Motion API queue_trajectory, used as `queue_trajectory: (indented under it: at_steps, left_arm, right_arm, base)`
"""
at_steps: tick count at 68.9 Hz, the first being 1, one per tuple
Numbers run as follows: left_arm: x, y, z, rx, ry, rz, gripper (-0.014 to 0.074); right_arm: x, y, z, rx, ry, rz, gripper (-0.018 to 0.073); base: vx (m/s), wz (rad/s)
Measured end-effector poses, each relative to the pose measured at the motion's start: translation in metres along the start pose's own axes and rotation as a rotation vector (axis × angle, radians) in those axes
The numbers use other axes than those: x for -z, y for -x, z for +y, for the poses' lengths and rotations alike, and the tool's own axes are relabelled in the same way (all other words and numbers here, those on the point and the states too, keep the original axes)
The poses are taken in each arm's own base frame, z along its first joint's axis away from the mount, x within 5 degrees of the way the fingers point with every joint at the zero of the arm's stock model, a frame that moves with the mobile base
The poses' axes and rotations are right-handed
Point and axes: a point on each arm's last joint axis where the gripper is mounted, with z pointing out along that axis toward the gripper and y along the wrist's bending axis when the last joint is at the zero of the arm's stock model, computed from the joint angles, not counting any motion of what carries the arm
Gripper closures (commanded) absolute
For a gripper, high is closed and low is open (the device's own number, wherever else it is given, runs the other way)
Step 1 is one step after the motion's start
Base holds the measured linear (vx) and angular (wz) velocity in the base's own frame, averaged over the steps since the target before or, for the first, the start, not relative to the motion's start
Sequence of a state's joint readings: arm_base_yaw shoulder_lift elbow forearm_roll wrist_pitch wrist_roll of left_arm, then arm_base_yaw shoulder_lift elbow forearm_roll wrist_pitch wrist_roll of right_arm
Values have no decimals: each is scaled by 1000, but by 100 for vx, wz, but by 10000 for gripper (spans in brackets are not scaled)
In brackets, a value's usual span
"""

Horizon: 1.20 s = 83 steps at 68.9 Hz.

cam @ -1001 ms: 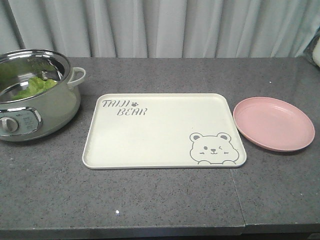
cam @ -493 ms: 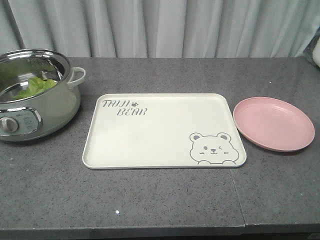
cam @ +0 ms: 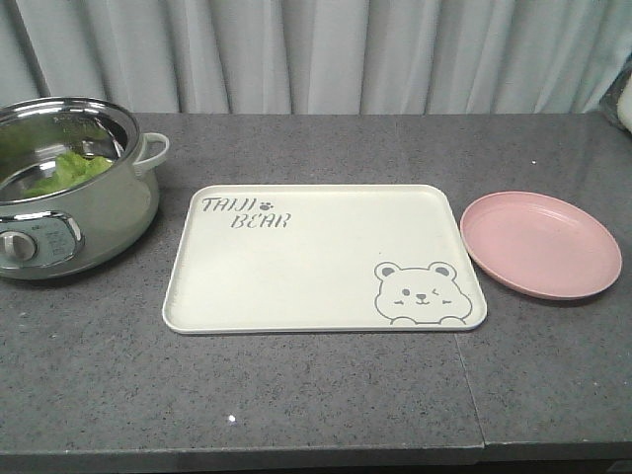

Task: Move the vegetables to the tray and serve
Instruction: 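Raise the left gripper over the pot and open it above the lettuce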

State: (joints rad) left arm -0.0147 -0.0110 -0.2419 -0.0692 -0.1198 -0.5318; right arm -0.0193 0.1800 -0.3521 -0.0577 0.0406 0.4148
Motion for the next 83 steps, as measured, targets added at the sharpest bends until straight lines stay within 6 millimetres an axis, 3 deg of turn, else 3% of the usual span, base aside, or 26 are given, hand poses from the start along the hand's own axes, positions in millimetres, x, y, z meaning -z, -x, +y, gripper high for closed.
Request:
queue_trajectory:
  at_steps: [21,27,35,46,56,72,83]
  left_arm:
    - [0,15,-10,-1,-30,-42,146]
    - [-3,36,-25,-99,-8,3,146]
    - [-22,66,-44,-261,64,107,146]
    - [-74,95,-62,-467,152,310,146]
    - [-136,100,-65,-584,196,476,146]
    - [-245,79,-50,-628,264,686,145]
    - [-312,47,-27,-624,331,863,145]
  right_arm:
    - [-1,0,0,-16,-10,24,19]
    - [-5,15,6,13,-5,33,48]
    - [-19,45,18,135,-10,92,52]
    - [-53,65,27,301,-33,277,50]
    - [-84,72,31,349,-40,372,51]
    - [-107,62,29,386,-40,434,51]
    - [-107,61,28,388,-42,448,51]
  base:
    - [0,0]
    - [0,0]
    - [0,0]
    - [0,0]
    - [0,0]
    - [0,0]
    - [0,0]
